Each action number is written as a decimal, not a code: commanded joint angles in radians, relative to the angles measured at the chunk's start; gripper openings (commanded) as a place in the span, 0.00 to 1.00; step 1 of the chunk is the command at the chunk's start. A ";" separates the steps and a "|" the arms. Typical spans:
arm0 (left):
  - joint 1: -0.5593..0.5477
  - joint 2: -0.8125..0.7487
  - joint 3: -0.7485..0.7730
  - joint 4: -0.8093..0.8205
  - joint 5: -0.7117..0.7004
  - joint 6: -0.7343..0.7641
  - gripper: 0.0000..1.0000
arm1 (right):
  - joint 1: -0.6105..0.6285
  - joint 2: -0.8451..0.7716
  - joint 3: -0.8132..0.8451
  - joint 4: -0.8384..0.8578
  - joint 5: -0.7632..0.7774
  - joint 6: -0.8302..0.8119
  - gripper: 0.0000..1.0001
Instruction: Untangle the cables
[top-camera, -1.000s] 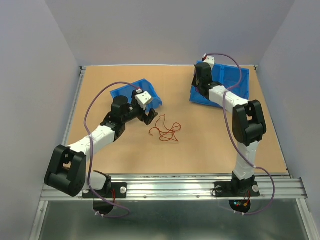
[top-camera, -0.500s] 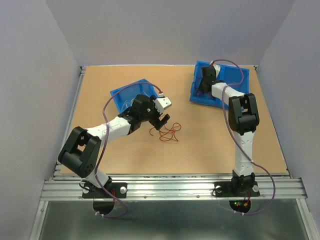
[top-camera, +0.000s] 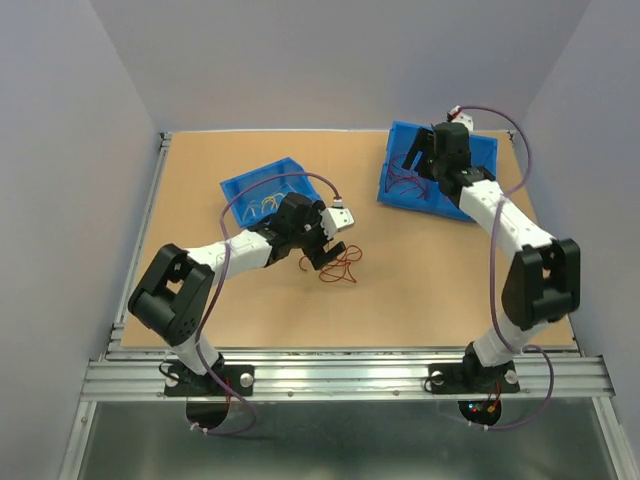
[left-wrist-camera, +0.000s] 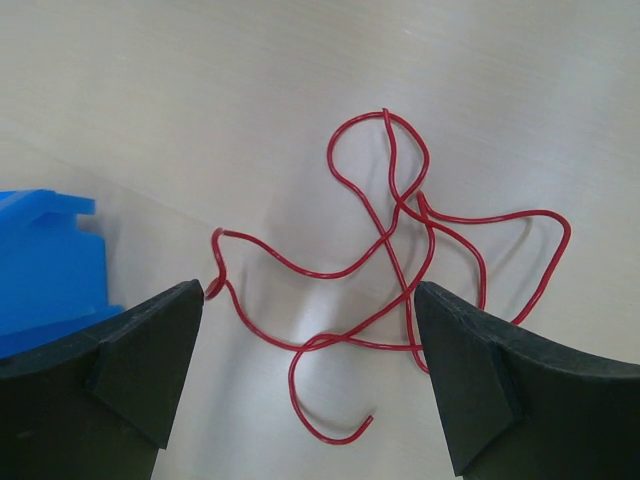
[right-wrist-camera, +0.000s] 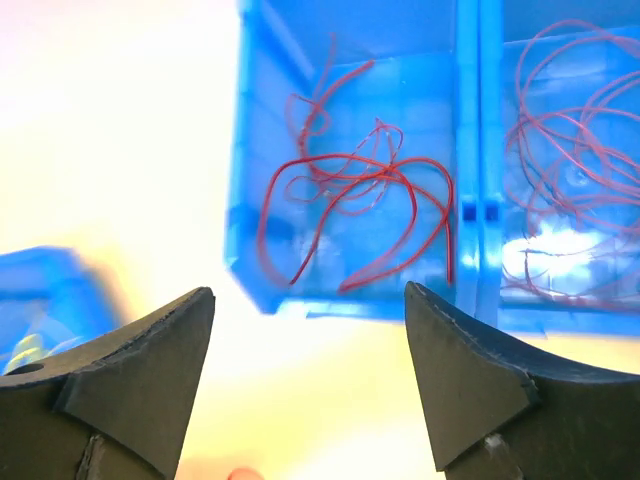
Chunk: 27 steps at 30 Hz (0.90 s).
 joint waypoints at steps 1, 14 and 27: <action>-0.011 0.073 0.083 -0.079 0.090 0.056 0.99 | 0.036 -0.209 -0.151 0.072 -0.091 0.030 0.82; -0.025 0.181 0.209 -0.370 0.343 0.176 0.99 | 0.070 -0.619 -0.503 0.151 -0.203 0.059 0.82; -0.204 0.230 0.146 -0.245 -0.043 0.077 0.99 | 0.070 -0.661 -0.545 0.171 -0.221 0.059 0.82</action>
